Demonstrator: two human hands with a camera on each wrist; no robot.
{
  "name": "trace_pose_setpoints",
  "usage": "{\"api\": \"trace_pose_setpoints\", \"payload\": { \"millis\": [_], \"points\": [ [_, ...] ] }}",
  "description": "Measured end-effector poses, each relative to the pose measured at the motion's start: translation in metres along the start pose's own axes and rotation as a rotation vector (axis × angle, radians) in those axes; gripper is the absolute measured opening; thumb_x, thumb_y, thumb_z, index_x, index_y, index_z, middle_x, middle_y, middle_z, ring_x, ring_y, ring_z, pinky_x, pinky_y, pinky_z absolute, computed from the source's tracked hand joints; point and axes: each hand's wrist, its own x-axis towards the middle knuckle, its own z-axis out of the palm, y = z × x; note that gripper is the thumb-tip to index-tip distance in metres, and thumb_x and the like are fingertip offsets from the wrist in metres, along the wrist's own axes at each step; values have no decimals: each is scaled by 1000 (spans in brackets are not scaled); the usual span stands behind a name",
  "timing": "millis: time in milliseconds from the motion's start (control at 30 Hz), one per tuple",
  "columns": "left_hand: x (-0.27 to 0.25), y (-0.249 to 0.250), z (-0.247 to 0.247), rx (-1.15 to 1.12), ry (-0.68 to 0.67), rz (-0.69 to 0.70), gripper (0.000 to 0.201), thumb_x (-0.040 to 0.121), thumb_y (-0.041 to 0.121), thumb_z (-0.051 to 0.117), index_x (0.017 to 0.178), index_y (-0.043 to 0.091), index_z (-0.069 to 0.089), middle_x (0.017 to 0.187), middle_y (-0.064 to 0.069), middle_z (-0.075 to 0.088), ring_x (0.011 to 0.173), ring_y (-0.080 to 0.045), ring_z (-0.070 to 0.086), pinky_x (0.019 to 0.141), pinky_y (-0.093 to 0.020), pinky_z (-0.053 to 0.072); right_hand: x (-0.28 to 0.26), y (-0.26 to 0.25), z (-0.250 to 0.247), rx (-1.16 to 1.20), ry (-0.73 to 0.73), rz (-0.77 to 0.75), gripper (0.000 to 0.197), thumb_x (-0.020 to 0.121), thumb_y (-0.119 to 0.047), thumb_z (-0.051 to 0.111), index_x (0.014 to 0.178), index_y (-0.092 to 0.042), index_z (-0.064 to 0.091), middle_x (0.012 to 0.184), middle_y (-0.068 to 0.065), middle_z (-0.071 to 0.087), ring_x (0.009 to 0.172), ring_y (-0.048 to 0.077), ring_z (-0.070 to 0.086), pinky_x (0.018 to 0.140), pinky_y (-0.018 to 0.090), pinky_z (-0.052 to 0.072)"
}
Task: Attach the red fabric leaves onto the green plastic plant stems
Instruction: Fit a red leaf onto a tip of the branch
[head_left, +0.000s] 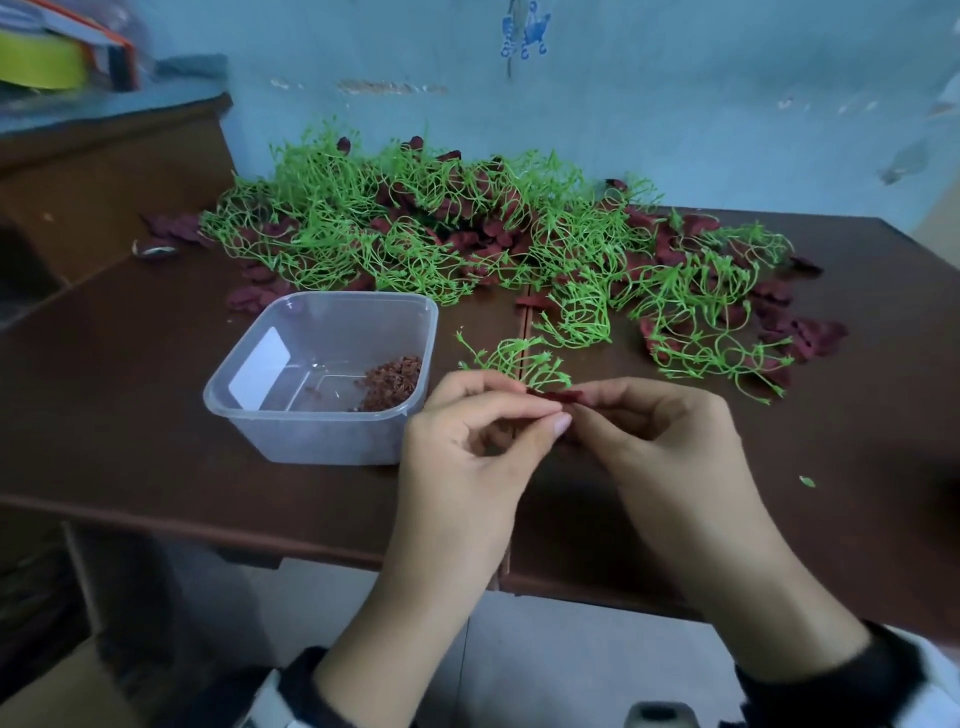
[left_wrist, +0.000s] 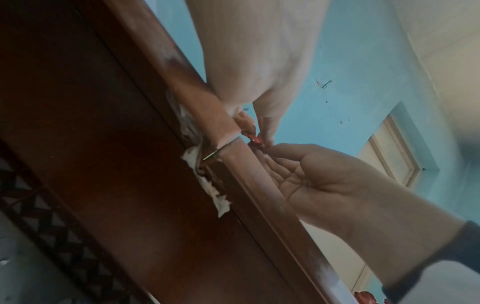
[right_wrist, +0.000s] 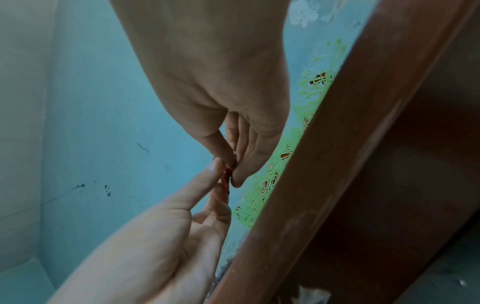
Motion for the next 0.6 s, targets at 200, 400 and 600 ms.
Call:
{"api": "trace_pose_setpoints", "payload": {
  "millis": [200, 400, 600],
  "points": [
    [7, -5, 0, -116, -94, -52, 13, 76, 14, 84, 86, 22, 83, 100, 2, 75, 95, -18, 74, 84, -29, 57, 1, 0, -5, 163, -65, 17, 13, 92, 4, 62, 91, -3, 73, 81, 11, 77, 77, 21, 75, 73, 25, 60],
    [7, -4, 0, -179, -92, -56, 13, 77, -2, 82, 83, 9, 82, 86, -5, 77, 86, -16, 75, 77, -19, 56, -3, 1, -6, 187, -62, 20, 12, 92, 4, 62, 94, -2, 71, 83, 13, 77, 80, 26, 75, 76, 31, 62],
    [9, -5, 0, -179, -40, -88, 11, 78, -2, 82, 82, 8, 82, 88, -4, 76, 85, -13, 74, 76, -18, 55, -3, 2, -5, 59, -49, -34, 10, 92, 0, 65, 95, -7, 72, 81, 8, 77, 79, 23, 76, 79, 35, 62]
  ]
}}
